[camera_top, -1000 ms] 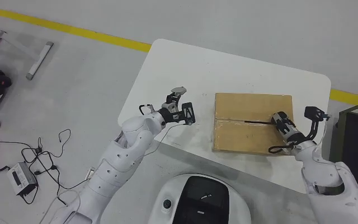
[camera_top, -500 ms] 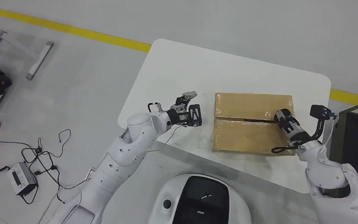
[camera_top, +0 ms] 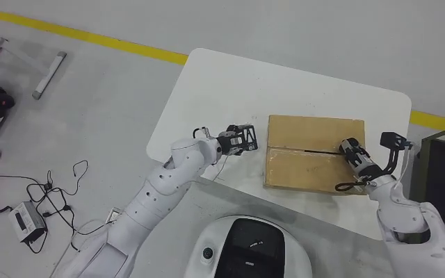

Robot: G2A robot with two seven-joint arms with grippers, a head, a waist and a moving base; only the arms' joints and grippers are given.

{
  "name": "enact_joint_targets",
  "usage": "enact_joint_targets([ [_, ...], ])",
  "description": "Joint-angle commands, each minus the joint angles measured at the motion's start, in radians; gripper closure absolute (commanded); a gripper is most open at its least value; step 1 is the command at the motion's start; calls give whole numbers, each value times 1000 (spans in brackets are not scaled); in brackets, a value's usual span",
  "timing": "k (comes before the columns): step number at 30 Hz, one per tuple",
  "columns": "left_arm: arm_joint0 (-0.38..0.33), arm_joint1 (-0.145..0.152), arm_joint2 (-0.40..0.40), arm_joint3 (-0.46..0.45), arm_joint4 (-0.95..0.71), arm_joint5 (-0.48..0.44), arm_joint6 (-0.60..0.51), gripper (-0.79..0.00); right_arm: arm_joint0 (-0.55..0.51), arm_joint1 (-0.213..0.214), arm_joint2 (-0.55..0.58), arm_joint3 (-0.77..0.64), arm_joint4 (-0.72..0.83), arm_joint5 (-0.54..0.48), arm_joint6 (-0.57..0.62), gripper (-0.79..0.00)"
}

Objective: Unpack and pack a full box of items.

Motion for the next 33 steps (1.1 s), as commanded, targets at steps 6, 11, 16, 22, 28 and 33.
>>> enact_joint_targets([
  [6,-19,-7,16,8,-62,-64,-42,-283,15,-4,-14,12,-12,5,3,0],
  [11,-20,-9,17,-7,-141,-146,-73,-379,28,-6,-17,18,-17,8,6,0],
  [16,-18,-8,17,-18,-183,-182,-102,-523,38,-9,-24,23,-20,10,5,0],
  [22,-25,-7,20,-33,-190,-208,-99,-785,46,-11,-29,24,-22,10,7,0],
  [28,-25,-7,20,-33,-190,-208,-99,-785,44,-13,-26,21,-25,9,11,0],
  [33,-6,-10,16,-39,-234,-157,-85,-785,46,-15,-29,25,-30,7,14,0],
])
